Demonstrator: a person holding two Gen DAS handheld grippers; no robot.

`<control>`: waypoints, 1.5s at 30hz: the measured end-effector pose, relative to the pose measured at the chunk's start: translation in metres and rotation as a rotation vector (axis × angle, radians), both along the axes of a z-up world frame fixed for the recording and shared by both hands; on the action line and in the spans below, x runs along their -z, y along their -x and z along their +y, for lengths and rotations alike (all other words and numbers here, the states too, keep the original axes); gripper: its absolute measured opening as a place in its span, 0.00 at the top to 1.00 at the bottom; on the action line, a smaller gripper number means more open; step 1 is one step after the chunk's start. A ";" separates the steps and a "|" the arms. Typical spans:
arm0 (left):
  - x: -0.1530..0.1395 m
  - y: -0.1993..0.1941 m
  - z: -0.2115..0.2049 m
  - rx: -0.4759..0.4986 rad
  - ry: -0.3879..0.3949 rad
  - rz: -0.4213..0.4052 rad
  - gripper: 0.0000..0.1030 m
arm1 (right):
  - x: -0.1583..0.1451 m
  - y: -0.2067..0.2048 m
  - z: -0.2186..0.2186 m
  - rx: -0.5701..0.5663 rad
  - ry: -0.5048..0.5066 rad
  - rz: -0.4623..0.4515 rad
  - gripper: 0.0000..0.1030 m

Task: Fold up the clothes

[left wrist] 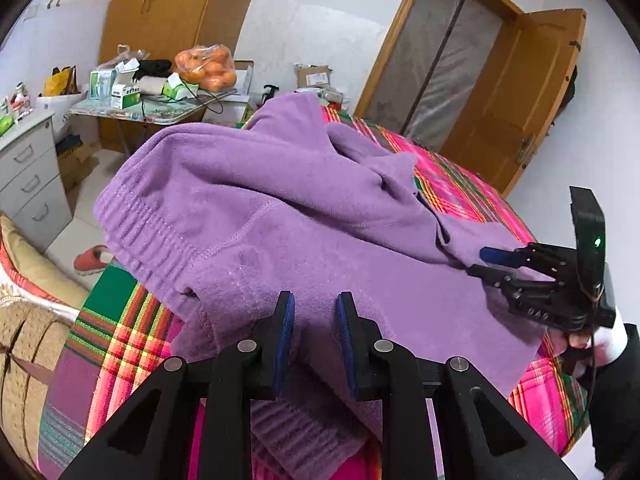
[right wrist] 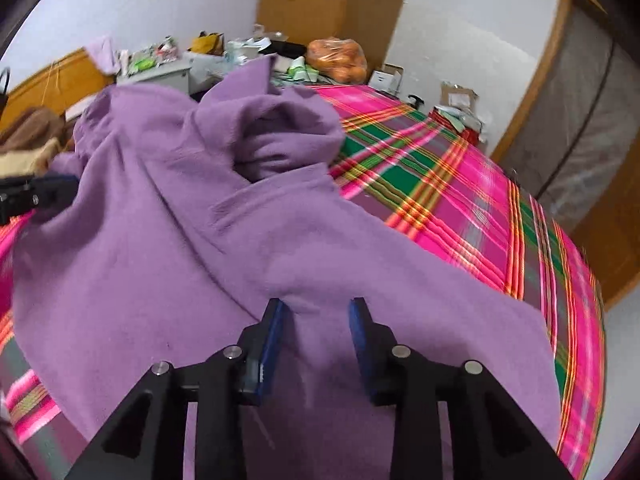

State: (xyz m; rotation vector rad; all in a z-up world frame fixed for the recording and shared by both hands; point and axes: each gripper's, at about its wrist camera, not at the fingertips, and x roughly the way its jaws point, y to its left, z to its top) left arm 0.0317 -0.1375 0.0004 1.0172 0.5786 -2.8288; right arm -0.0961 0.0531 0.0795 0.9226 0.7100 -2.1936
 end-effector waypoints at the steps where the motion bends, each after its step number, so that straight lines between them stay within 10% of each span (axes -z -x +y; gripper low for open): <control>1: 0.001 0.000 0.000 0.000 0.000 -0.003 0.78 | 0.000 -0.001 -0.002 -0.006 0.002 0.005 0.66; 14: 0.005 0.004 -0.004 0.012 -0.039 -0.022 0.78 | 0.004 -0.019 -0.036 -0.096 -0.034 0.117 0.64; 16: 0.005 0.004 -0.004 0.013 -0.045 -0.021 0.78 | 0.000 -0.014 -0.034 -0.072 0.004 0.093 0.93; 21: 0.006 0.004 -0.004 0.016 -0.050 -0.021 0.78 | -0.022 -0.011 -0.004 -0.015 0.116 0.076 0.96; 35: 0.004 0.003 -0.003 0.012 -0.040 -0.022 0.78 | -0.128 0.013 0.303 0.774 0.637 0.208 0.96; 45: -0.023 -0.014 0.000 -0.008 -0.009 0.031 0.78 | -0.138 -0.043 0.451 1.130 0.665 0.321 0.96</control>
